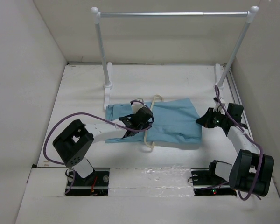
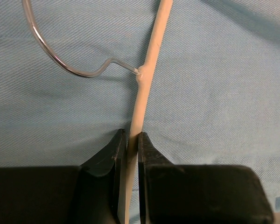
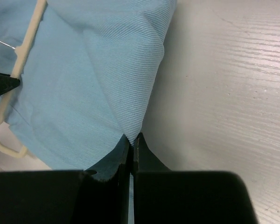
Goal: Place the trousers on the hanger
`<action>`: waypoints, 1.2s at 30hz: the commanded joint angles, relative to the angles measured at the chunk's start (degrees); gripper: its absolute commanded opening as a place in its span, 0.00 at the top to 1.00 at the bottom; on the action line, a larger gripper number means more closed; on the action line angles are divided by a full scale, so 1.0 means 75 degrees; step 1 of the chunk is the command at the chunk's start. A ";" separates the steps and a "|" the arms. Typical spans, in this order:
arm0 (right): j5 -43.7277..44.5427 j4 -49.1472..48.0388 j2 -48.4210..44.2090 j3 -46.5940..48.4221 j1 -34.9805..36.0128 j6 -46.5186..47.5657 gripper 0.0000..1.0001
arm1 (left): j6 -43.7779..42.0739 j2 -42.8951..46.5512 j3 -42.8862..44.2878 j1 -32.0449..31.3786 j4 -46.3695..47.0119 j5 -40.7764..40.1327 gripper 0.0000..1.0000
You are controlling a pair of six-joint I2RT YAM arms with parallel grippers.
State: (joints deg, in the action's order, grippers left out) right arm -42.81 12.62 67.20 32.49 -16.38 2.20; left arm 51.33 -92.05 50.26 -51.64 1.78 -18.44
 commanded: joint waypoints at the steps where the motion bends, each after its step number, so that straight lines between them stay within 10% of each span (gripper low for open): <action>1: 0.0737 -0.0569 -0.0335 -0.0113 0.0086 -0.0105 1.00 | 0.0093 0.0635 0.0002 0.0171 -0.0988 -0.1256 1.00; 11: 0.1931 0.0002 -0.0894 -0.0583 0.0731 -0.0820 1.00 | 0.1475 0.0919 -0.0197 -0.0275 -0.1889 -0.2041 1.00; 36: 0.1806 -0.0347 0.0977 0.0191 0.0801 -0.0656 0.91 | 0.0247 0.1400 0.1301 -0.1540 -0.2123 -0.3387 1.00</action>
State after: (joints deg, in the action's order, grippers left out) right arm -32.03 12.47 74.32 30.68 -10.26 -4.12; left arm 56.21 -83.85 55.44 -61.93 -11.25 -33.89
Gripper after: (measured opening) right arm 0.055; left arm 0.035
